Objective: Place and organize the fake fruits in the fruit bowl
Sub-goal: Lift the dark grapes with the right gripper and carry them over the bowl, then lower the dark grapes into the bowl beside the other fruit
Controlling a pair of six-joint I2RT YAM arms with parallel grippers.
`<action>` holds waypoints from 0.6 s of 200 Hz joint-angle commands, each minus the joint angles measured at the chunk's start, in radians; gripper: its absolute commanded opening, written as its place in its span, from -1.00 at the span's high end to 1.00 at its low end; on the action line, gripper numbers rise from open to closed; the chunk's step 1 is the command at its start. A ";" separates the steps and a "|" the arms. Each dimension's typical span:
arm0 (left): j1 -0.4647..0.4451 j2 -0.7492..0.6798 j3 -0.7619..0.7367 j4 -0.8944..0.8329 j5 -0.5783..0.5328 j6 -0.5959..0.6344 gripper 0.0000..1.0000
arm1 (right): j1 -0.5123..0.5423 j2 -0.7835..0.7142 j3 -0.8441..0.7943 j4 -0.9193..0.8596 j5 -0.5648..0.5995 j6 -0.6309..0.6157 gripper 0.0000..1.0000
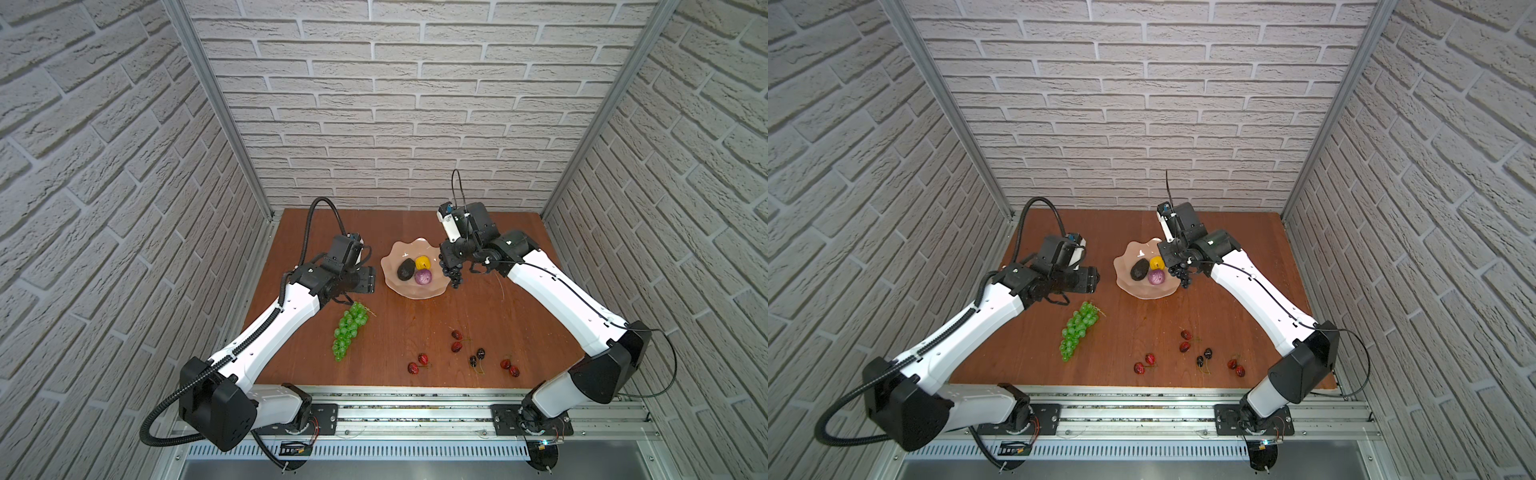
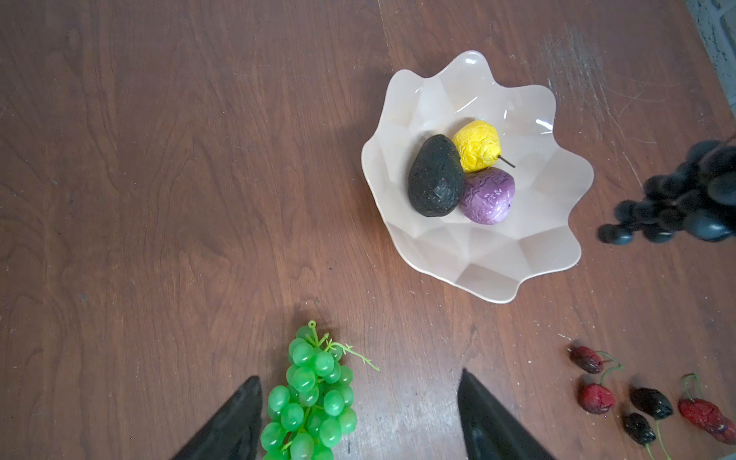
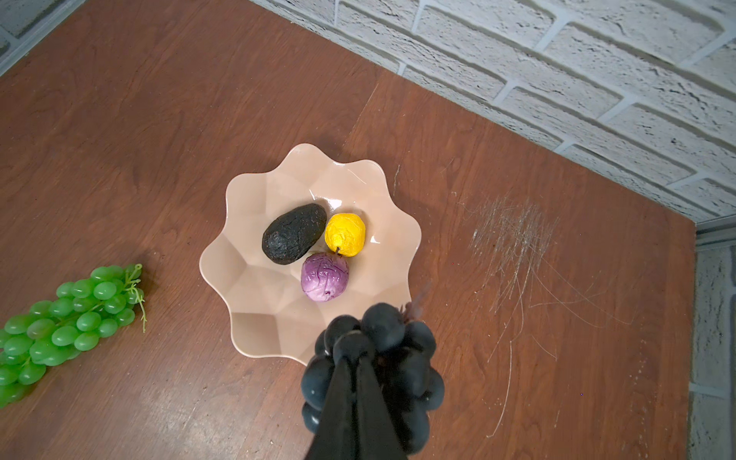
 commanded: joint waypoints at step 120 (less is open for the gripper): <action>0.007 -0.024 -0.014 -0.016 -0.021 -0.002 -0.53 | 0.005 0.037 -0.054 0.129 -0.087 0.054 0.89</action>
